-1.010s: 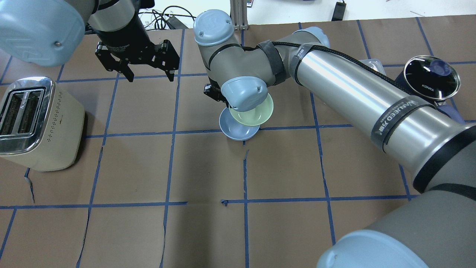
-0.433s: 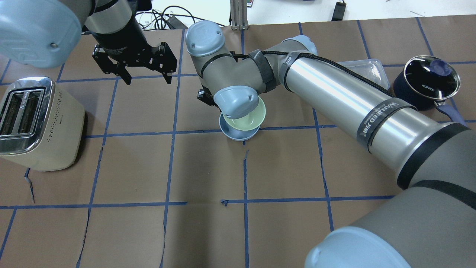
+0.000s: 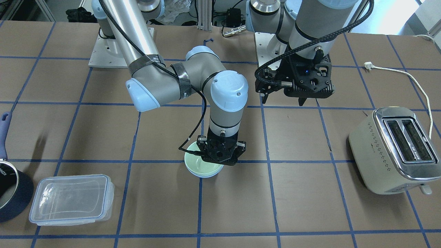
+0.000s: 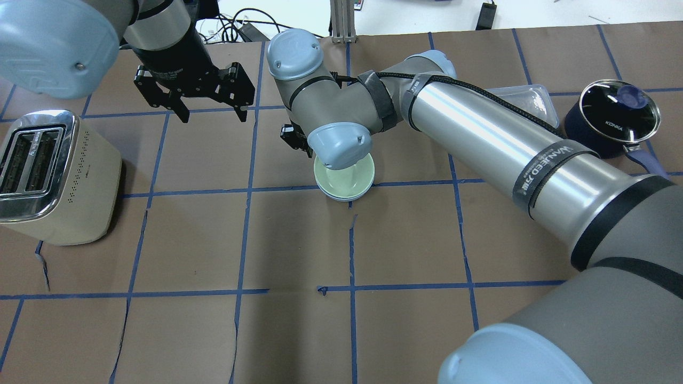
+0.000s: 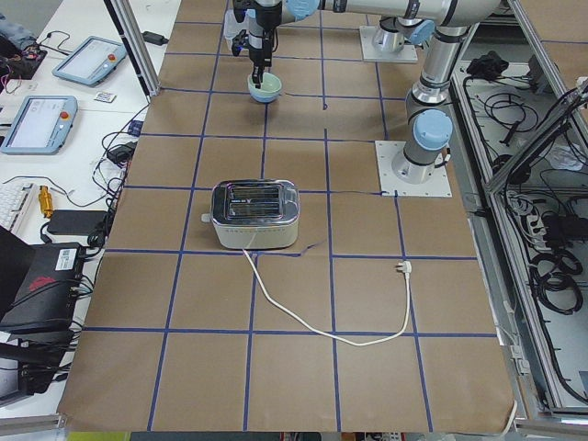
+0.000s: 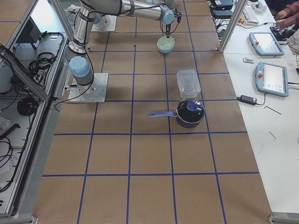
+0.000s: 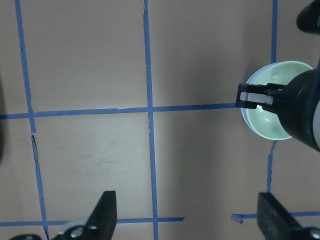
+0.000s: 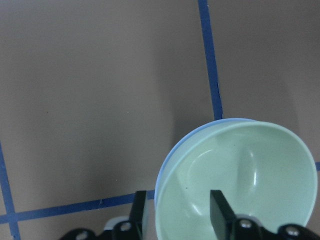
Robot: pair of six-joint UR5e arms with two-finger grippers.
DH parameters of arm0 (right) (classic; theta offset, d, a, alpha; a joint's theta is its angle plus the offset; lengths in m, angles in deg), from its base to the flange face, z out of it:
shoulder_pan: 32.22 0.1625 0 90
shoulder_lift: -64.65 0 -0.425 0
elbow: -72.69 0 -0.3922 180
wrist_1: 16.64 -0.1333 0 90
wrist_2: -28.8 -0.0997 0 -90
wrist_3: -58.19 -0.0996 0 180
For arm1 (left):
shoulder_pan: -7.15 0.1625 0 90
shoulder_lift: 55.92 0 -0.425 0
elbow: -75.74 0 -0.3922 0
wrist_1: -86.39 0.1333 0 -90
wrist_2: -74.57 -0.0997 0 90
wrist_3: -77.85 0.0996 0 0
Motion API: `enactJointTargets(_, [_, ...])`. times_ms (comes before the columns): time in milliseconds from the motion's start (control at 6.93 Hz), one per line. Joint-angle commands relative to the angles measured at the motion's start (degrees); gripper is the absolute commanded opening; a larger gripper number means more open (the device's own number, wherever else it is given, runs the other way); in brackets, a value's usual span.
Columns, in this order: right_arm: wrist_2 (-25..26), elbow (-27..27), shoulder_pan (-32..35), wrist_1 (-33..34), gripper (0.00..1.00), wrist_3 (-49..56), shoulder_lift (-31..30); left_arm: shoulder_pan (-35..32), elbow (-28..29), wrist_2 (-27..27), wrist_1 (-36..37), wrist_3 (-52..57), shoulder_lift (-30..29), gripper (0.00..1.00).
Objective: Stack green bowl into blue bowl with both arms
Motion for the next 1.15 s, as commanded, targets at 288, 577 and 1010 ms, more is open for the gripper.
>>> enactJointTargets(288, [0.47,0.27,-7.91,-1.43,1.0,7.64,-4.04,0.21,-0.02,0.15,0.1,0.16,0.28,1.0])
enactJointTargets(577, [-0.23,0.36,-13.34,-7.3,1.0,12.29,-8.15,0.12,-0.02,0.15,0.1,0.16,0.28,1.0])
enactJointTargets(1010, [-0.23,2.02,-20.83,-18.96,1.0,22.32,-17.55,0.12,-0.02,0.06,0.02,0.16,0.28,1.0])
